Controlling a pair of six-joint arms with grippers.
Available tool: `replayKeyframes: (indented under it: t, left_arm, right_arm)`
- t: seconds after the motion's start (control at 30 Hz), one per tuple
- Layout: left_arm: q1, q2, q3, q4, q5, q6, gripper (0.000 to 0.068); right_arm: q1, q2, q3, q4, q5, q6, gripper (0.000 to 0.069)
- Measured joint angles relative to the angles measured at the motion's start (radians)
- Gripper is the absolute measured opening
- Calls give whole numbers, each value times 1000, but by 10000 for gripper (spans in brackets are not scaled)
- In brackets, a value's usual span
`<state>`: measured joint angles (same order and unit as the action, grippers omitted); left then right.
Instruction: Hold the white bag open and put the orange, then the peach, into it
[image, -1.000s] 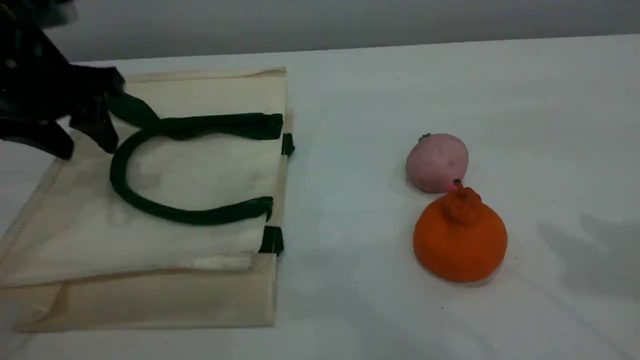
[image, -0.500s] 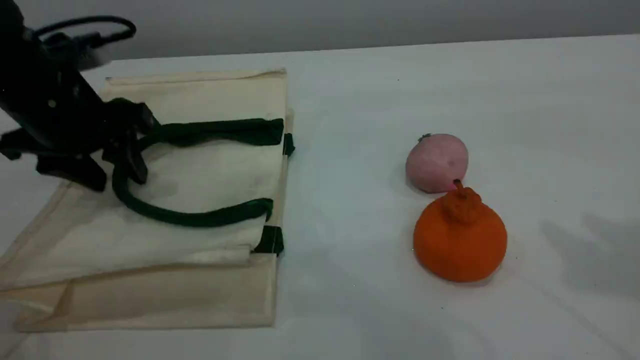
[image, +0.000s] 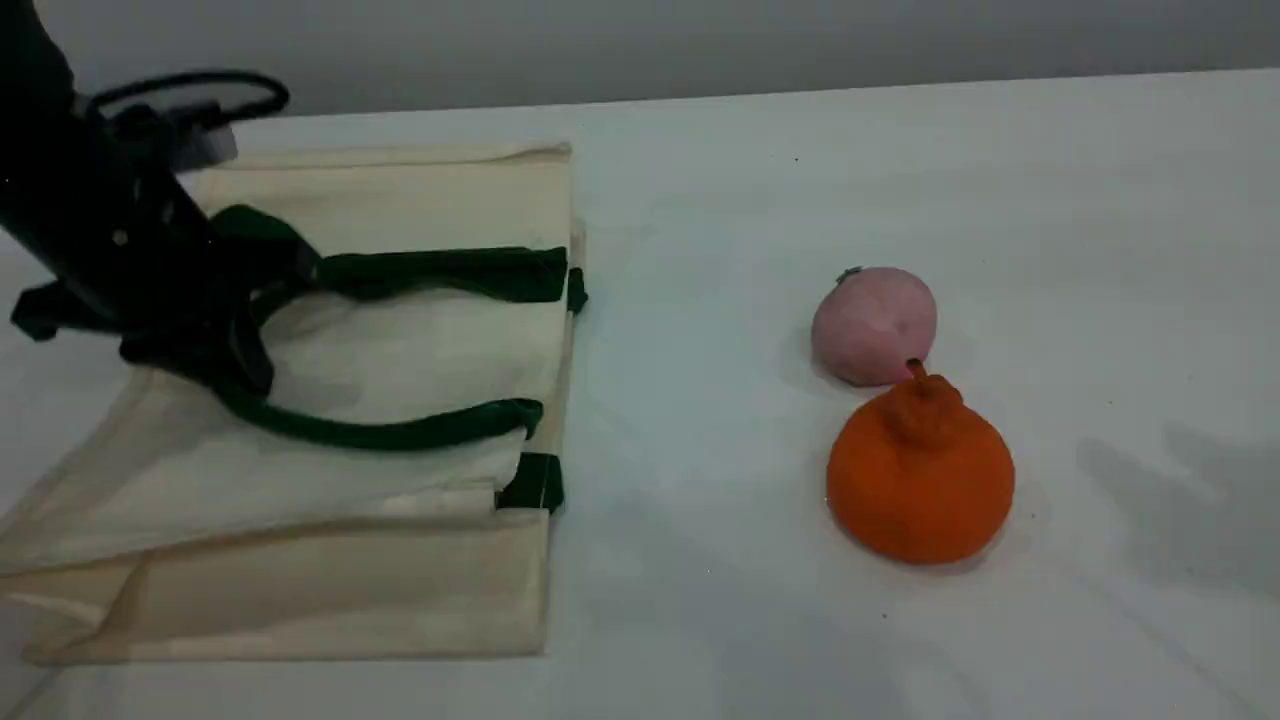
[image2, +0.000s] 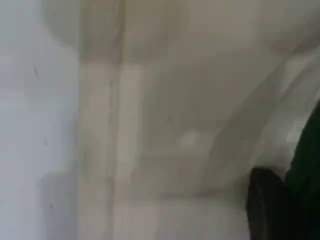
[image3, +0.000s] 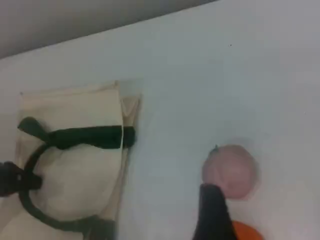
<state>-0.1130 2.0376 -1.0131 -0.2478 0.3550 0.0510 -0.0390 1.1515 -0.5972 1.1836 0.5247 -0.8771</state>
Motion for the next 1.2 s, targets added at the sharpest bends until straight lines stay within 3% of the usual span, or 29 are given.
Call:
replayKeyframes:
  t: [0.2,0.37,0.57,0.77,0.97,1.2]
  left_arm:
    - [-2,-81,-109,0,134,26,64]
    - [-2,-173,-229,-91,286,121,64]
    - [-2,-276,-354,-268,455,278,64]
    - [-2,-390,-392,-375,624,336,64]
    - [-3,-529,-392,-407,672,335,64]
    - [-62,-611,-392,-406,687,335,64]
  right_arm:
    - [0,1,0,2,0,0,425]
    - [20,57,0,3,0,-13,425]
    - [156,175,0,3,-57,-31,425]
    - [305,307,0,6,-159,-43,425]
    - [361,414,0,6,-190,-44,425]
    - [360,465,0,6,-286,-57,425]
